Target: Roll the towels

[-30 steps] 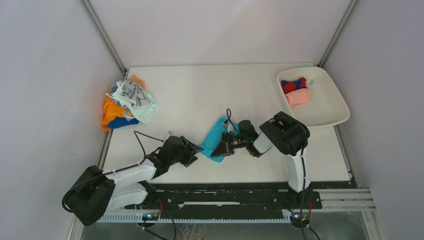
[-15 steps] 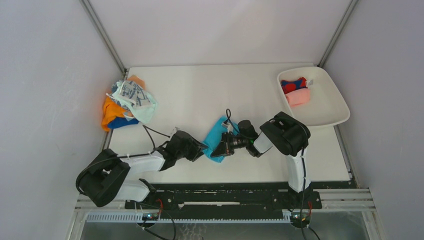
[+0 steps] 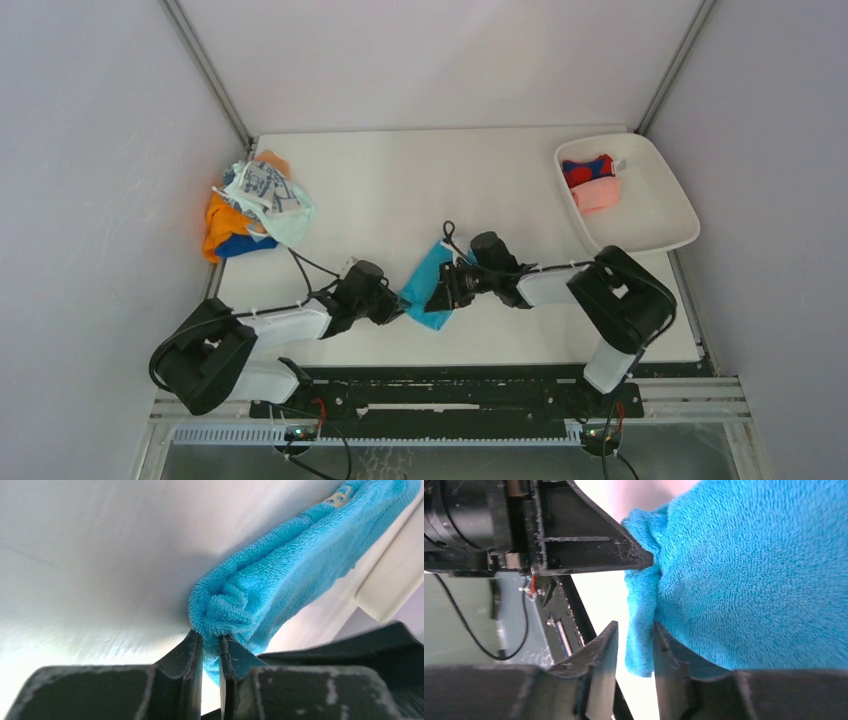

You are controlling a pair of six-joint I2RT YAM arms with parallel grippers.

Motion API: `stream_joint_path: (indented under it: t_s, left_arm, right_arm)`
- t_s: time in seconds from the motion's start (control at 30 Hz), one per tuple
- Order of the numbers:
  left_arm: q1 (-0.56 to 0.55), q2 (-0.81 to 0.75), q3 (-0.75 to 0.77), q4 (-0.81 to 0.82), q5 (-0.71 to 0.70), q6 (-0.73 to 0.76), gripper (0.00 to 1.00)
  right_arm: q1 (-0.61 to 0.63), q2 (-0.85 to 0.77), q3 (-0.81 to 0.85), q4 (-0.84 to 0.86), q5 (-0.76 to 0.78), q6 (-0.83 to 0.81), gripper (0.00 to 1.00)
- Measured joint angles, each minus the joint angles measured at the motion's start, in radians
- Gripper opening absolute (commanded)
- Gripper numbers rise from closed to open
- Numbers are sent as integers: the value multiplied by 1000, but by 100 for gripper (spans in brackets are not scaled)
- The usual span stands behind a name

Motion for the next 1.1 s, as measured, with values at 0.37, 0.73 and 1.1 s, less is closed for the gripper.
stream_joint_path:
  t_s: [0.37,0.73,1.1]
  left_arm:
    - [-2,-117,56,-319,-81,47,15]
    - [-2,-144,57,-376,-83,47,16]
    - [-2,-147,57,-381,-83,46,17]
  right_arm:
    - [315,-280,81,-345,450,-416,57]
    - [542,-168,84,-307,782,-669,64]
    - [613,-28,171,-320,906,-768,44]
